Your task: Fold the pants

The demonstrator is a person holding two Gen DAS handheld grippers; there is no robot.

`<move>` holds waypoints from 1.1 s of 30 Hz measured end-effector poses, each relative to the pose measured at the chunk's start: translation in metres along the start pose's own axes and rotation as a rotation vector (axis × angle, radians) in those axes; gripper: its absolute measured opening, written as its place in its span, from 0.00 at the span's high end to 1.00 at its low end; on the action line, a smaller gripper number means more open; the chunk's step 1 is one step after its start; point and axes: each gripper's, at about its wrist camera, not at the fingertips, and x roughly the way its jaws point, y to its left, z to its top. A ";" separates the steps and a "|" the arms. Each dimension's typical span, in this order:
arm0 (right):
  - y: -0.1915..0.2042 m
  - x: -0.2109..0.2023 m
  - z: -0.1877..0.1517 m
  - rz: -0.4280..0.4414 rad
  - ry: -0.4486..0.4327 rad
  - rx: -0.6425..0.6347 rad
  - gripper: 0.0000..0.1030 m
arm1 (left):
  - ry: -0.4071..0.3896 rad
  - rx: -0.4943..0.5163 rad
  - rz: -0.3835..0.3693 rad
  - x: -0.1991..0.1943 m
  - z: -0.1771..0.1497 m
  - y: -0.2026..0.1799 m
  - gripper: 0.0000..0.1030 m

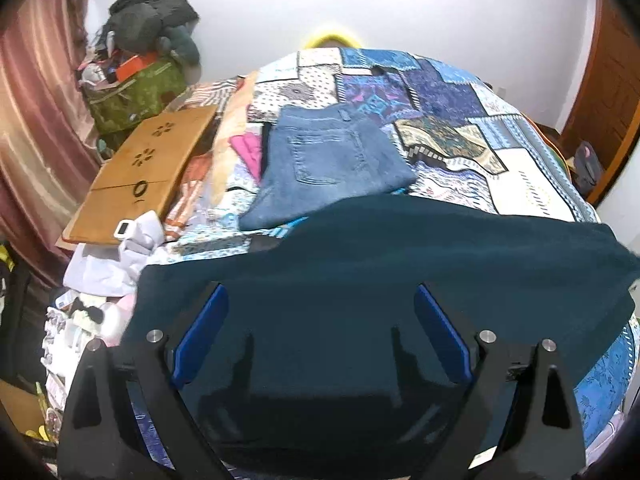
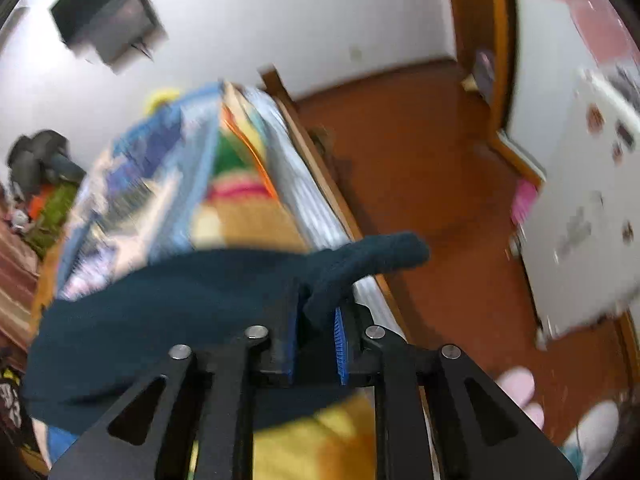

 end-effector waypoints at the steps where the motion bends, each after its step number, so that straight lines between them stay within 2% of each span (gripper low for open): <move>1: -0.003 0.000 -0.005 -0.021 0.016 0.000 0.76 | -0.003 -0.008 0.007 -0.002 -0.001 0.005 0.08; 3: -0.008 0.001 -0.015 -0.047 0.060 -0.001 0.75 | -0.008 -0.032 0.020 -0.006 -0.003 0.017 0.08; 5: -0.006 -0.004 -0.016 -0.119 0.076 -0.002 0.66 | -0.013 -0.054 0.031 -0.008 -0.004 0.029 0.08; 7: 0.005 -0.014 -0.011 -0.208 0.046 -0.041 0.54 | -0.021 -0.081 0.048 -0.012 -0.006 0.045 0.08; 10: 0.023 -0.037 0.002 -0.314 -0.044 -0.101 0.43 | -0.037 -0.110 0.071 -0.019 -0.007 0.069 0.08; 12: 0.039 -0.053 0.011 -0.310 -0.109 -0.133 0.42 | -0.054 -0.125 0.094 -0.024 -0.006 0.087 0.08; 17: 0.114 -0.081 0.025 -0.130 -0.215 -0.237 0.34 | -0.076 -0.151 0.136 -0.027 -0.003 0.130 0.08; 21: 0.196 -0.079 0.030 0.049 -0.232 -0.348 0.33 | -0.060 -0.196 0.134 -0.013 0.003 0.167 0.08; 26: 0.303 -0.053 0.012 0.253 -0.174 -0.504 0.32 | 0.002 -0.226 0.130 0.018 0.011 0.204 0.08; 29: 0.348 -0.029 0.001 0.324 -0.128 -0.586 0.32 | 0.066 -0.256 0.102 0.047 0.014 0.224 0.08; 33: 0.408 0.003 -0.014 0.391 -0.057 -0.695 0.32 | 0.150 -0.283 0.040 0.084 0.009 0.233 0.19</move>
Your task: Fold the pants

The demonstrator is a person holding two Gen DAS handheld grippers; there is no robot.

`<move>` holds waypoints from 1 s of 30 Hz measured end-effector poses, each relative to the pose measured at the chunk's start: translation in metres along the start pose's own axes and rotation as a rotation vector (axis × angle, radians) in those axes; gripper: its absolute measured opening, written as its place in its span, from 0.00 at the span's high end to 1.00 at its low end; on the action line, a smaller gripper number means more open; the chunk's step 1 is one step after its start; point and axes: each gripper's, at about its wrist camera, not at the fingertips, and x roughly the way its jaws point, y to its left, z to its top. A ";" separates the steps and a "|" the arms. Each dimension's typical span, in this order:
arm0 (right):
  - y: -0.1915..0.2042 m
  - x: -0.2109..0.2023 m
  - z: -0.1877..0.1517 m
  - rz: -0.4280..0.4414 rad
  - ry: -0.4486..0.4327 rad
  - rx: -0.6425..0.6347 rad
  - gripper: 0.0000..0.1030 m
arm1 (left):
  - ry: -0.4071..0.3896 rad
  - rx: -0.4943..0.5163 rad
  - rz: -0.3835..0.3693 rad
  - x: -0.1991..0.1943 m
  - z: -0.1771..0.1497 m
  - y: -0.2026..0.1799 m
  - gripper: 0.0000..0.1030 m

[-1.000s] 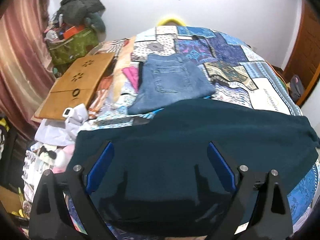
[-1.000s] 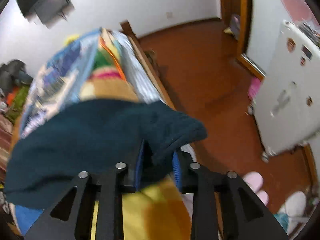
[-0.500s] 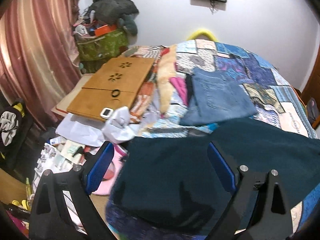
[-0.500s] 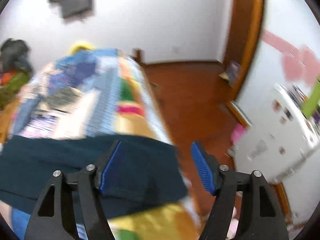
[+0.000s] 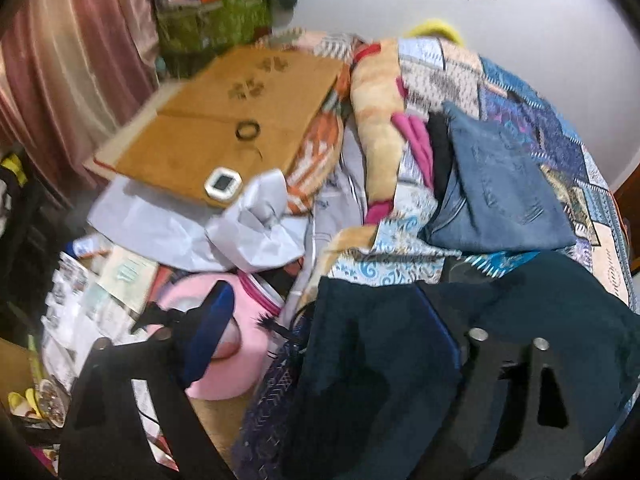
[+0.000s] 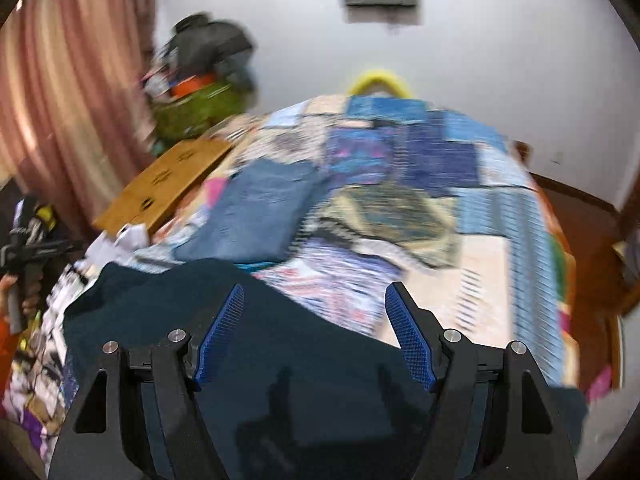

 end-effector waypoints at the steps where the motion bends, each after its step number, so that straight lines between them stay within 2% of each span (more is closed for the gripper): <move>1: 0.003 0.015 0.005 0.008 0.012 -0.015 0.32 | 0.025 0.000 -0.013 0.009 0.000 0.000 0.20; 5: 0.030 0.071 0.019 0.044 0.085 -0.064 0.32 | 0.157 -0.005 -0.077 0.051 -0.004 -0.003 0.30; 7: 0.041 0.096 0.022 0.077 0.133 -0.074 0.32 | 0.215 -0.005 -0.128 0.066 -0.007 -0.006 0.46; 8: 0.047 0.112 0.021 0.099 0.168 -0.081 0.32 | 0.241 -0.001 -0.139 0.074 -0.010 -0.008 0.57; 9: 0.050 0.120 0.022 0.103 0.190 -0.087 0.32 | 0.244 0.008 -0.136 0.078 -0.011 -0.010 0.64; 11: 0.058 0.139 0.019 0.099 0.229 -0.103 0.33 | 0.212 0.017 -0.116 0.078 -0.014 -0.011 0.65; 12: 0.061 0.148 0.016 0.107 0.254 -0.106 0.34 | 0.182 0.009 -0.057 0.076 -0.015 -0.011 0.68; 14: 0.066 0.161 0.010 0.123 0.307 -0.103 0.42 | 0.139 -0.016 -0.006 0.072 -0.016 -0.007 0.69; 15: 0.067 0.166 0.006 0.127 0.335 -0.107 0.46 | 0.116 -0.024 0.024 0.070 -0.016 -0.004 0.69; 17: 0.065 0.165 0.007 0.135 0.334 -0.091 0.46 | 0.090 -0.027 0.065 0.072 -0.015 -0.002 0.69; 20: 0.065 0.161 0.007 0.120 0.348 -0.086 0.47 | 0.104 0.012 0.105 0.083 -0.014 -0.009 0.67; 23: 0.067 0.148 0.003 0.089 0.335 -0.110 0.47 | 0.107 0.037 0.115 0.077 -0.013 -0.012 0.62; 26: 0.067 0.120 -0.006 0.081 0.290 -0.137 0.46 | 0.083 0.036 0.083 0.053 -0.017 -0.009 0.57; 28: 0.065 0.104 -0.011 0.078 0.269 -0.142 0.46 | 0.050 0.061 0.080 0.030 -0.025 -0.008 0.46; 30: 0.063 0.087 -0.020 0.087 0.252 -0.132 0.45 | 0.012 0.083 0.085 0.008 -0.037 -0.007 0.27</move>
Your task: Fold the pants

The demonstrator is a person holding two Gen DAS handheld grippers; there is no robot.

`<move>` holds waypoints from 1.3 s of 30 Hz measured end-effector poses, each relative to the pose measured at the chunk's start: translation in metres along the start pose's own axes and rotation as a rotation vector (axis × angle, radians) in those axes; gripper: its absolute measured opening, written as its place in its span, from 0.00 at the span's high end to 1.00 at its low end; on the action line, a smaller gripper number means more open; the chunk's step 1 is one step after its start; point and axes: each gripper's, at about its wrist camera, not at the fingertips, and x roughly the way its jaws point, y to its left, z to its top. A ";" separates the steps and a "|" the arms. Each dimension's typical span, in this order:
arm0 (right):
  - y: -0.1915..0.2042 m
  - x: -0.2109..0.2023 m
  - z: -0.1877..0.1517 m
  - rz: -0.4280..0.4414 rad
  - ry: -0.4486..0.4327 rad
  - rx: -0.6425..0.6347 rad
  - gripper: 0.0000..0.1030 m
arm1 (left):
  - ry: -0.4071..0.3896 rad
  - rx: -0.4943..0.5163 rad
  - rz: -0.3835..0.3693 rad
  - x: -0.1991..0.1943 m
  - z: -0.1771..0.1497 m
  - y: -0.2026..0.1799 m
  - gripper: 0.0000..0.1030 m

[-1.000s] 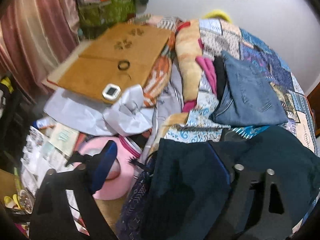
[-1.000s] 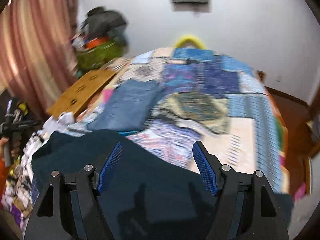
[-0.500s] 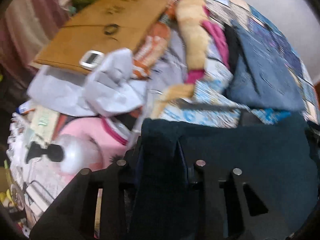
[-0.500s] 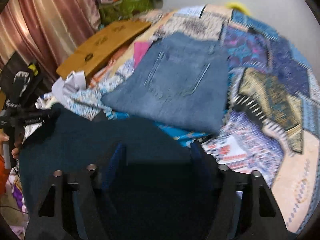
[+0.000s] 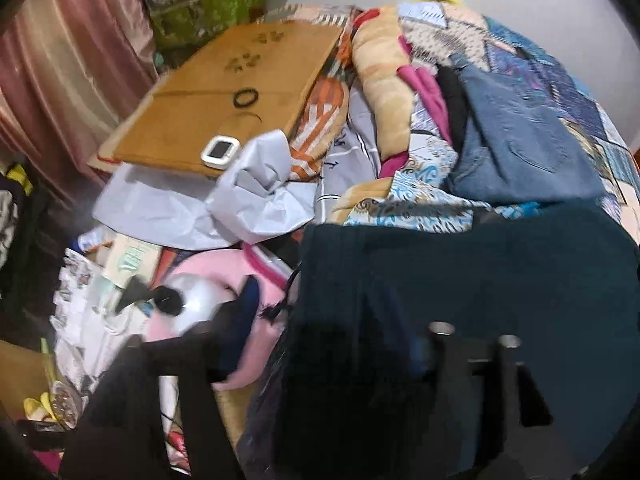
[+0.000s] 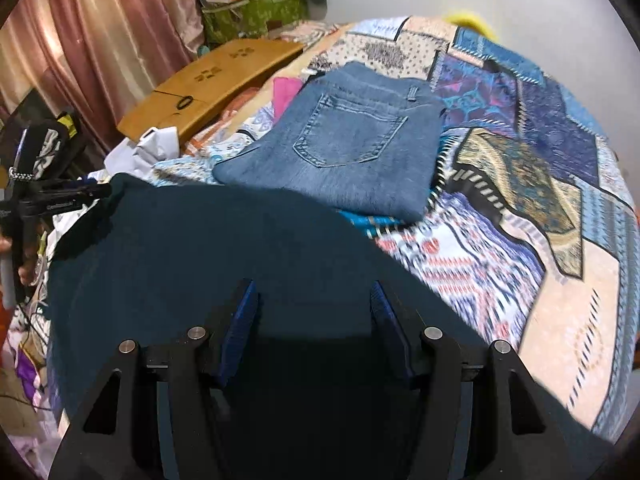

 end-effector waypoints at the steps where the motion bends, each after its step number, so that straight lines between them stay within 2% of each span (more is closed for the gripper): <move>1: 0.001 -0.006 -0.007 0.004 -0.004 0.007 0.44 | -0.011 0.002 -0.003 -0.008 -0.006 0.001 0.23; 3: 0.003 -0.016 -0.021 -0.004 -0.013 0.009 0.43 | -0.009 -0.009 -0.024 -0.021 -0.019 0.004 0.17; 6: 0.009 -0.028 -0.046 -0.007 -0.016 -0.003 0.41 | 0.031 -0.050 -0.061 -0.030 -0.036 0.008 0.17; 9: 0.013 -0.041 -0.065 0.003 -0.029 0.005 0.35 | 0.055 -0.097 -0.079 -0.035 -0.054 0.009 0.16; 16: 0.020 -0.063 -0.095 0.073 -0.053 0.040 0.35 | 0.141 -0.175 -0.191 -0.032 -0.089 -0.007 0.16; 18: 0.026 -0.065 -0.101 0.081 -0.051 0.007 0.35 | 0.140 -0.169 -0.190 -0.032 -0.093 -0.017 0.16; 19: 0.030 -0.064 -0.104 0.076 -0.050 -0.018 0.35 | 0.130 -0.160 -0.181 -0.034 -0.094 -0.022 0.21; 21: 0.042 -0.063 -0.108 0.053 -0.056 -0.087 0.34 | 0.108 -0.121 -0.160 -0.038 -0.093 -0.033 0.42; 22: 0.047 -0.062 -0.109 0.033 -0.066 -0.119 0.34 | 0.098 -0.101 -0.140 -0.040 -0.093 -0.039 0.46; 25: 0.054 -0.055 -0.105 0.020 -0.079 -0.153 0.35 | 0.062 -0.013 -0.059 -0.045 -0.092 -0.056 0.74; 26: 0.054 -0.053 -0.102 0.025 -0.085 -0.154 0.35 | 0.054 0.008 -0.039 -0.046 -0.092 -0.061 0.78; 29: 0.057 -0.046 -0.095 0.020 -0.100 -0.186 0.45 | 0.032 0.042 -0.012 -0.047 -0.093 -0.066 0.87; 32: 0.063 -0.042 -0.092 0.021 -0.117 -0.226 0.64 | 0.002 0.038 -0.001 -0.053 -0.091 -0.063 0.89; 34: 0.064 -0.043 -0.090 0.050 -0.117 -0.229 0.81 | -0.040 0.050 0.018 -0.063 -0.085 -0.062 0.89; 36: 0.058 -0.045 -0.086 0.092 -0.118 -0.197 0.88 | -0.098 0.063 0.032 -0.079 -0.080 -0.062 0.89; 39: 0.055 -0.060 -0.085 0.118 -0.149 -0.158 0.91 | -0.163 0.073 0.036 -0.099 -0.073 -0.064 0.89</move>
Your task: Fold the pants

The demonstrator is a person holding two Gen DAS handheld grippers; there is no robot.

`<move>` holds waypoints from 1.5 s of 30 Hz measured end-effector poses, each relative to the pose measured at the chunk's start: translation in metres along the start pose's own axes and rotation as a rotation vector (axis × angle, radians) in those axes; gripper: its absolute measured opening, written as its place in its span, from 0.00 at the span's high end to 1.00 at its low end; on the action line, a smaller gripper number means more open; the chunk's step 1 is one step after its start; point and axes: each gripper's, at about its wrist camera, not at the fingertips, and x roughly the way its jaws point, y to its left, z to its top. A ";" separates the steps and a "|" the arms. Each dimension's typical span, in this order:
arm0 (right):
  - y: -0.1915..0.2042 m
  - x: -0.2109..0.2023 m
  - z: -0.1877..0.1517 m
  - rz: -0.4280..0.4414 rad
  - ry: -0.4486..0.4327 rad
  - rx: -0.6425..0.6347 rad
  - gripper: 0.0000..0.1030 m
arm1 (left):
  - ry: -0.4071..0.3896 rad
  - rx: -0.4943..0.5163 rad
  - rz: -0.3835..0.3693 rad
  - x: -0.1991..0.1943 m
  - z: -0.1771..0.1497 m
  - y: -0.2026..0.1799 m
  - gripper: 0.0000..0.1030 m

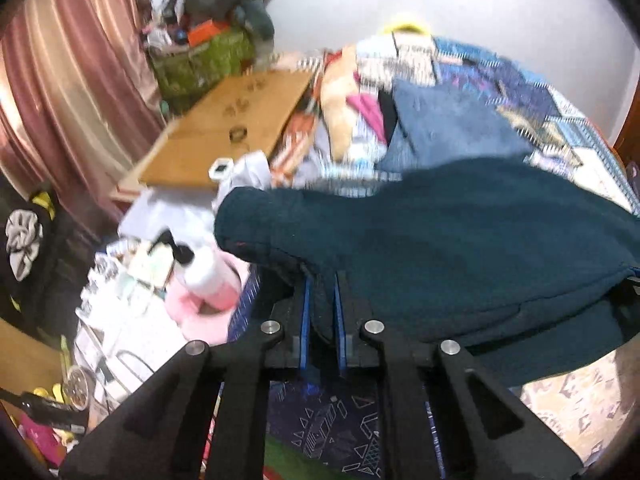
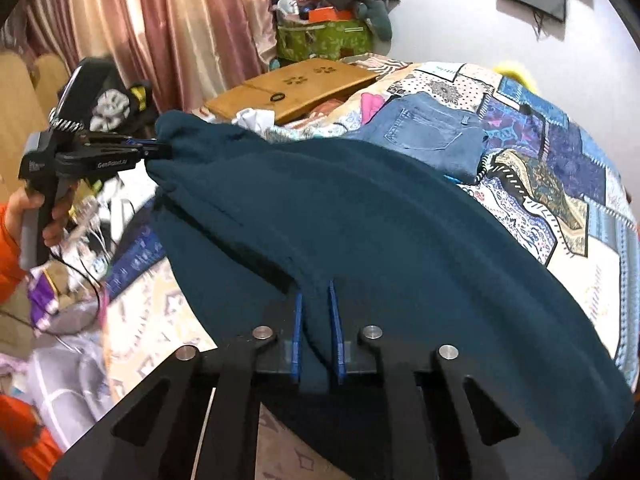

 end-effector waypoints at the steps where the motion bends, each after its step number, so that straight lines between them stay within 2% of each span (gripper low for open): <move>1: 0.002 -0.004 0.001 0.005 -0.010 0.006 0.91 | -0.015 0.001 0.004 -0.005 0.002 0.000 0.89; 5: 0.013 -0.018 0.001 0.025 -0.032 0.020 0.91 | -0.032 -0.001 0.012 -0.010 -0.001 0.003 0.89; 8: 0.019 -0.011 -0.006 0.033 0.002 0.011 0.91 | 0.007 -0.011 0.006 0.001 -0.012 0.006 0.89; 10: 0.020 0.001 -0.013 0.035 0.038 0.024 0.89 | 0.062 -0.025 0.003 0.016 -0.026 0.006 0.89; 11: 0.019 0.006 -0.017 0.039 0.057 0.030 0.87 | 0.079 -0.026 0.002 0.021 -0.030 0.006 0.89; 14: 0.019 0.001 -0.020 0.055 0.041 0.050 0.80 | 0.143 -0.023 -0.013 0.038 -0.048 0.003 0.89; 17: 0.012 -0.016 -0.017 0.063 0.008 0.076 0.76 | 0.153 0.019 0.000 0.038 -0.054 -0.005 0.87; 19: 0.001 -0.027 -0.015 0.038 -0.025 0.094 0.64 | 0.159 0.040 0.004 0.033 -0.053 -0.007 0.84; 21: -0.018 -0.036 -0.015 -0.005 -0.059 0.148 0.57 | 0.167 0.035 -0.001 0.028 -0.050 -0.006 0.73; 22: -0.028 -0.037 -0.016 -0.027 -0.063 0.175 0.56 | 0.166 0.030 -0.006 0.026 -0.048 -0.005 0.69; 24: -0.046 -0.036 -0.022 -0.082 -0.054 0.233 0.56 | 0.146 0.017 -0.016 0.016 -0.044 -0.004 0.44; 26: -0.067 -0.033 -0.031 -0.129 -0.025 0.295 0.56 | 0.109 0.010 -0.022 0.004 -0.039 -0.005 0.30; 29: -0.088 -0.036 -0.057 -0.161 0.019 0.374 0.56 | 0.067 0.021 -0.036 -0.012 -0.029 -0.012 0.19; 32: -0.095 -0.047 -0.082 -0.168 0.033 0.424 0.56 | 0.047 0.038 -0.043 -0.018 -0.016 -0.024 0.15; 34: -0.102 -0.061 -0.099 -0.181 0.028 0.460 0.50 | 0.039 0.050 -0.043 -0.018 -0.008 -0.033 0.11; 36: -0.109 -0.077 -0.113 -0.213 0.017 0.492 0.46 | 0.032 0.066 -0.047 -0.018 0.000 -0.046 0.10; 45: -0.165 -0.171 -0.174 -0.415 -0.060 0.660 0.45 | 0.047 0.134 -0.120 -0.002 0.030 -0.124 0.09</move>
